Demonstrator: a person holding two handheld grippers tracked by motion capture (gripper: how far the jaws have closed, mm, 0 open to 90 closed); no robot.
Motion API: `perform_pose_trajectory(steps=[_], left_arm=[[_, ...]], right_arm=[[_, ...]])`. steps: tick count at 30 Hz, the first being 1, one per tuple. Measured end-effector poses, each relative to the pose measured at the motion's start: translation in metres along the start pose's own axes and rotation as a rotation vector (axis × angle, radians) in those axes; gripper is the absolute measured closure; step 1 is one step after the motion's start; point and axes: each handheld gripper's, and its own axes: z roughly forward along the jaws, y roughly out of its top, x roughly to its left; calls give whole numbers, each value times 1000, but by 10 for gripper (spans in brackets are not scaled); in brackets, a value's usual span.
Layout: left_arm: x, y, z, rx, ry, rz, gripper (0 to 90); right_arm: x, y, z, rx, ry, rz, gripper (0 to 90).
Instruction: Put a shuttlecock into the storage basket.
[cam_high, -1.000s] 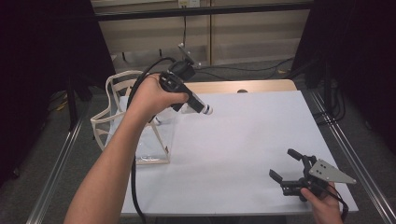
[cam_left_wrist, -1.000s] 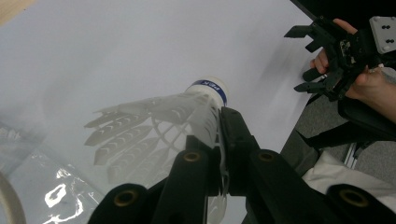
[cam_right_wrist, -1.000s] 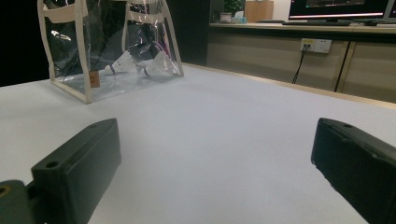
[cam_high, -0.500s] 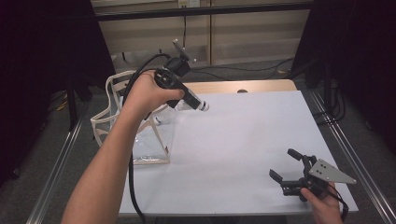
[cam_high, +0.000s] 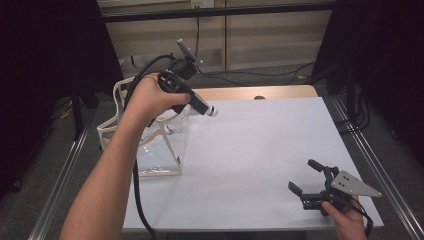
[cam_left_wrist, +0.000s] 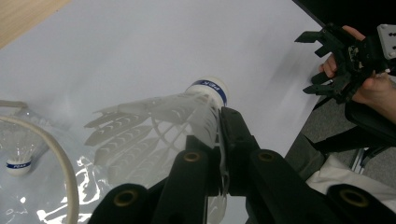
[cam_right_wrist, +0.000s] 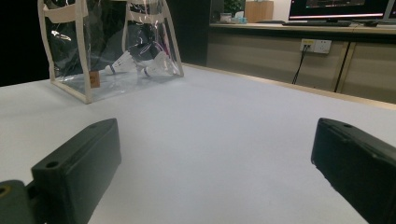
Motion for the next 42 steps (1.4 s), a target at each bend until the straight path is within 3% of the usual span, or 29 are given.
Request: perform_pose_trajectory(steps=[21, 24, 42], left_arm=[[9, -6, -12, -25, 24, -26, 882], [11, -7, -13, -38, 30, -44, 882], [23, -15, -23, -37, 58, -66, 882]], right_arm=[[0, 0, 0, 2, -1, -2, 10], [0, 0, 0, 1, 0, -2, 10], [0, 0, 0, 2, -1, -2, 10]])
